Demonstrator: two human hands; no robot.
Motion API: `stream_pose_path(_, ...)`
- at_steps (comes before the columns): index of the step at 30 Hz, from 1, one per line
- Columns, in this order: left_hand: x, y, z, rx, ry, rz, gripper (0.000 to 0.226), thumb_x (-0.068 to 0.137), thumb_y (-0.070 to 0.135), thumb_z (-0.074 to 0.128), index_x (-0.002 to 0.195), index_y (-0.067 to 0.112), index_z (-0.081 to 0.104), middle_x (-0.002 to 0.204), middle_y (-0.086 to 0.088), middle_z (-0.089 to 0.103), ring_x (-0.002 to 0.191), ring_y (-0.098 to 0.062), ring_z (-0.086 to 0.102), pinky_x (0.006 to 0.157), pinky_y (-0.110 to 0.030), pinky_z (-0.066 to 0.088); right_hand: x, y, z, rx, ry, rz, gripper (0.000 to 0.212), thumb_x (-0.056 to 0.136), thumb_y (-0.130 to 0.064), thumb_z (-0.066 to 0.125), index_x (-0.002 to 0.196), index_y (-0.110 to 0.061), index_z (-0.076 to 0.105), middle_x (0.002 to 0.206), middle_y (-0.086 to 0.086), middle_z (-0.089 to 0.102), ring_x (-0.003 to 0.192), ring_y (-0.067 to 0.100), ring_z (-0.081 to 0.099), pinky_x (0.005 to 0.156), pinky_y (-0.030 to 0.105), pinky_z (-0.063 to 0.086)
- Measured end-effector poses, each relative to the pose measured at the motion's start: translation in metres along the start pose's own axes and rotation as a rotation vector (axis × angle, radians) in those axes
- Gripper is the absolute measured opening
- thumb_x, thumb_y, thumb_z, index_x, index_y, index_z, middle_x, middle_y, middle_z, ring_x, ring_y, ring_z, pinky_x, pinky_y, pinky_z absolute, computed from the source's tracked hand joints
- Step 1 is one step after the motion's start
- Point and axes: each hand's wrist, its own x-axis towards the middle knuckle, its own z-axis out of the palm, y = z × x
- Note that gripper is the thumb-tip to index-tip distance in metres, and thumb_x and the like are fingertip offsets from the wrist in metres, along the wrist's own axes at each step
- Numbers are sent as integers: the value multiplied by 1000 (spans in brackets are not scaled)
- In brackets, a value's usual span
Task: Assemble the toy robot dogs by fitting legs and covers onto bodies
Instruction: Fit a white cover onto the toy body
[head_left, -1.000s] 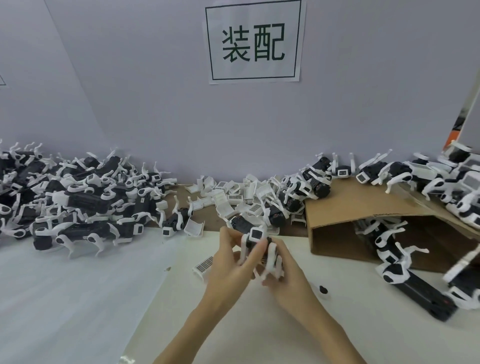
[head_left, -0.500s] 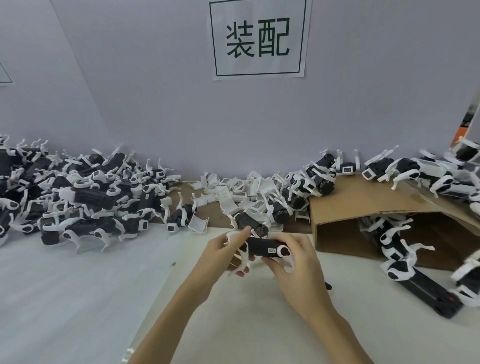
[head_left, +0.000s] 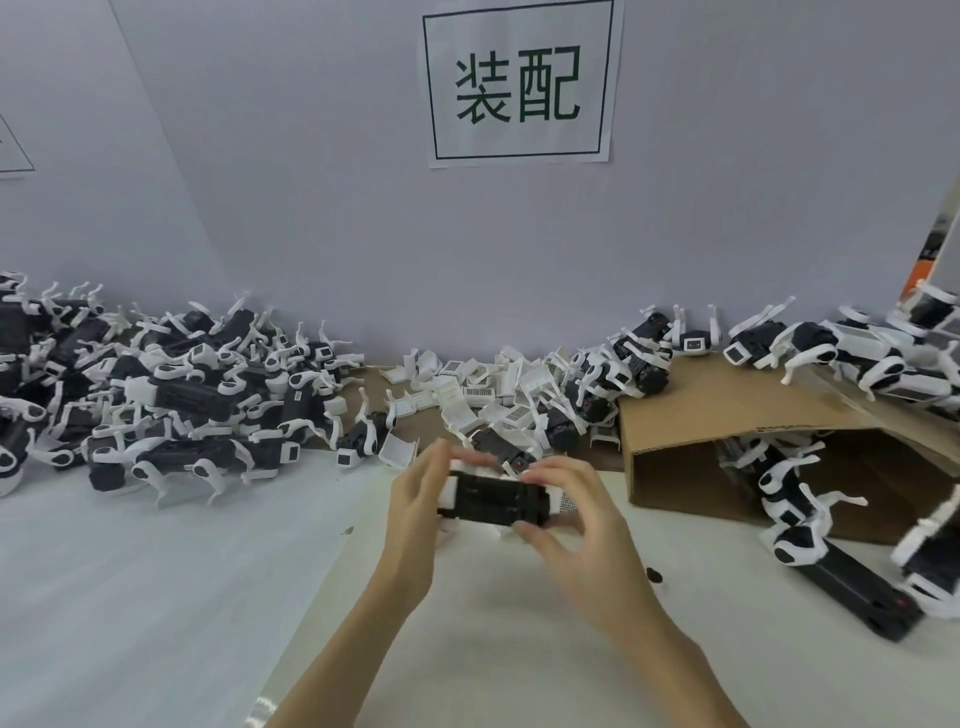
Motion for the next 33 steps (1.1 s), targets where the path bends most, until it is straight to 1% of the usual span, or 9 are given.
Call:
stream_pose_path(4,11,-2,-11,-266,418,-174,89,100,77,36,60,5,68,75,-20,72,84,-32,68,86,-39,56,-6,-3,17,-16,-85,-20,35,101,-33,66,135,-38,59,136,-23,55,131,9,53,95,17,49)
stream_pose_path(9,21,3,-47,-550,596,-208,80,104,68,42,63,3,67,71,-15,67,66,-29,70,73,-32,61,-7,30,8,-600,-71,107,41,105,-8,46,139,-26,58,153,-8,45,143,14,39,113,31,37)
stream_pose_path(11,22,2,-51,-624,650,-223,77,107,62,40,67,2,65,71,-13,68,64,-24,71,74,-32,59,-9,41,3,-785,-110,239,49,105,-11,45,151,-27,45,166,0,29,154,20,23,120,33,27)
stream_pose_path(13,22,4,-51,-683,656,-265,73,108,60,39,70,3,64,74,-12,68,64,-23,71,65,-27,57,-8,45,-3,-793,-94,265,46,104,-19,54,149,-29,47,161,0,38,152,21,30,120,34,24)
stream_pose_path(17,19,3,-43,-703,588,-394,67,108,58,40,74,6,65,77,-9,65,72,-27,65,37,-12,42,-2,38,-9,-644,19,266,36,88,-38,80,118,-27,64,117,-6,57,111,22,55,97,36,40)
stream_pose_path(22,15,1,-25,-589,441,-527,67,103,62,53,68,7,66,71,-8,66,62,-25,69,68,-39,58,-1,31,-14,-352,163,269,42,88,-35,81,125,-35,61,113,-2,49,98,14,61,83,33,57)
stream_pose_path(26,15,0,-12,-419,278,-580,46,91,56,73,84,11,68,88,-8,66,75,-27,67,80,-41,53,8,24,-25,101,225,237,27,104,-23,60,128,-31,68,122,2,62,91,21,76,77,30,62)
stream_pose_path(29,13,-1,-5,-266,145,-574,46,80,41,89,106,15,62,97,-7,64,86,-24,59,72,-34,41,11,16,-26,470,248,297,30,109,-4,45,120,-12,72,120,6,73,99,32,76,77,29,61)
stream_pose_path(33,5,-8,-1,-84,-16,-490,35,96,23,79,114,23,49,90,-4,74,65,-17,48,51,-23,32,13,9,-32,929,221,455,36,102,1,36,122,8,66,124,27,70,118,38,68,93,31,60)
